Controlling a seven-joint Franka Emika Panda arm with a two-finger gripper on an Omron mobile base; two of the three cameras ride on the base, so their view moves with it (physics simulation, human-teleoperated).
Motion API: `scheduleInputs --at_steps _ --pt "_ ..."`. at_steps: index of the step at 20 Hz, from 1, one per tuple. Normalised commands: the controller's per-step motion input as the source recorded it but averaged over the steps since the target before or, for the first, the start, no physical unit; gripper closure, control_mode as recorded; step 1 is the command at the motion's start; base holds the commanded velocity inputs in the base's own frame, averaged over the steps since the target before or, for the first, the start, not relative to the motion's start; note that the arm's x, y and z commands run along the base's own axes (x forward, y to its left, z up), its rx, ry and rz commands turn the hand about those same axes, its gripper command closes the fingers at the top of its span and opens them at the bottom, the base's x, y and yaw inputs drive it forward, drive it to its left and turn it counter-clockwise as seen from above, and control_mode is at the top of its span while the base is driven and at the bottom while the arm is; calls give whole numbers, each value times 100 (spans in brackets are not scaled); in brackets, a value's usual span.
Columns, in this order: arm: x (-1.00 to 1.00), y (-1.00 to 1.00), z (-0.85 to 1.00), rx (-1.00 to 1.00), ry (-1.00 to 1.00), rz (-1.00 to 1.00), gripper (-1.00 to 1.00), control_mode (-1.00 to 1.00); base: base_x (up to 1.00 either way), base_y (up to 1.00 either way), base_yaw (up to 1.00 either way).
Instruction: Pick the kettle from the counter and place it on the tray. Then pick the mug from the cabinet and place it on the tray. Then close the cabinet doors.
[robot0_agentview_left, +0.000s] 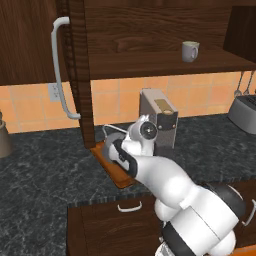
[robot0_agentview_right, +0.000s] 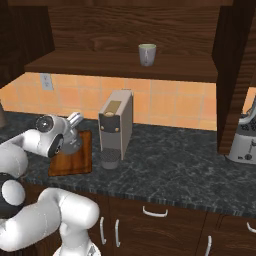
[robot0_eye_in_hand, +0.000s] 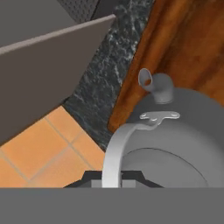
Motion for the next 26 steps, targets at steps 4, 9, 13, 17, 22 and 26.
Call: scheduleInputs --at_steps 4,9,13,17,22,26 --pt "52 12 -17 11 0 0 100 -100 0 0 0" --pt "48 1 -19 4 0 0 100 -100 0 0 0" --pt "39 0 -21 0 0 0 100 -100 0 0 0" --pt "33 0 -16 0 0 0 100 -100 0 0 0" --pt "13 0 -7 -1 0 0 100 -100 0 0 0" --pt "4 0 -1 -1 0 -1 100 -100 0 0 0"
